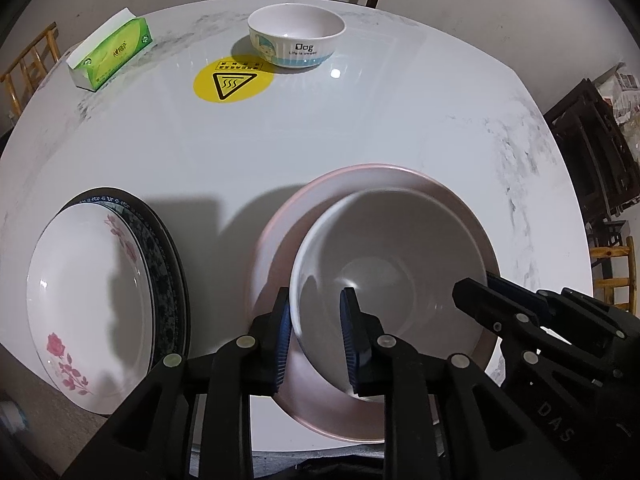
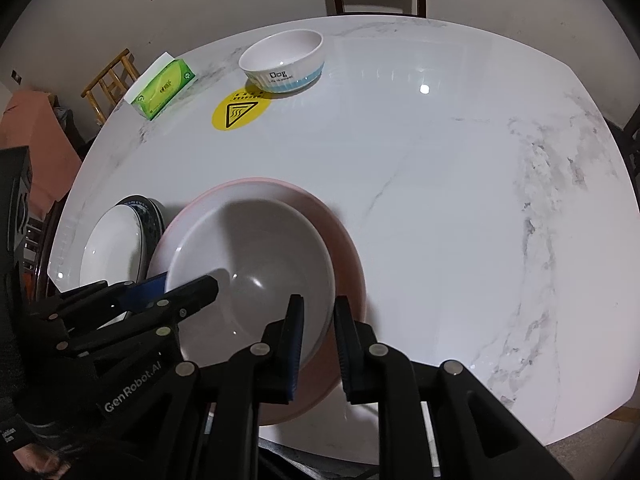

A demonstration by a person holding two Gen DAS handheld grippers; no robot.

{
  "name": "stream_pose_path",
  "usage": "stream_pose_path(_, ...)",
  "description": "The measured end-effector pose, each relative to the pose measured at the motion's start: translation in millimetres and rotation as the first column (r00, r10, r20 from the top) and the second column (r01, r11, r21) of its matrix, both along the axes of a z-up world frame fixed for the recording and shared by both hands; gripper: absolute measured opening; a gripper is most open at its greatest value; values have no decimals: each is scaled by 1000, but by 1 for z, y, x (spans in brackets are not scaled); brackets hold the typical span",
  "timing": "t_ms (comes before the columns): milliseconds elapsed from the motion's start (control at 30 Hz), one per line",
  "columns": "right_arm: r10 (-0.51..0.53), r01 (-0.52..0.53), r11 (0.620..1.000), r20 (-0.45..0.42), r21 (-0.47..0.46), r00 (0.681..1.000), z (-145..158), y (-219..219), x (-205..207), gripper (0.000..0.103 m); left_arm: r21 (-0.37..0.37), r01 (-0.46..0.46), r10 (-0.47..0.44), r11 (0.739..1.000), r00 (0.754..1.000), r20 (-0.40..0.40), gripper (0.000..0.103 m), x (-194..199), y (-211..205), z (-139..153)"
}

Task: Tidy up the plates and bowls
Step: 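Lower the white Rabbit bowl into the pink bowl with both grippers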

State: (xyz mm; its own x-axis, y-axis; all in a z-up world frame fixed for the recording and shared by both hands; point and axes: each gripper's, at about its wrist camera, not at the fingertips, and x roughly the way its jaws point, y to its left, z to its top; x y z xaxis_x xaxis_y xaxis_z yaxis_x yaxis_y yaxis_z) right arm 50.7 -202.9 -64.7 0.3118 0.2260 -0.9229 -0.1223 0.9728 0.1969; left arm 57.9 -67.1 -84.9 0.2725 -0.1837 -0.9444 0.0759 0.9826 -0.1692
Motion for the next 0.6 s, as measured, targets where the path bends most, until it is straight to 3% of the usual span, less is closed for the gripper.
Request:
stream_pose_path(300, -2, 2, 1000, 1, 7, 1000, 1, 1, -1, 17, -18, -11, 11, 1000, 1000, 17, 23, 2, 6, 4)
stream_pose_path(433, -2, 2, 1000, 1, 11, 1000, 0, 1, -1, 17, -20, 1, 0, 1000, 999, 53, 35, 0, 4, 13)
stream_pose_path(600, -2, 2, 1000, 3, 9, 1000, 0, 2, 0, 17, -15, 23, -22, 1000, 995, 93, 42, -2, 2, 21)
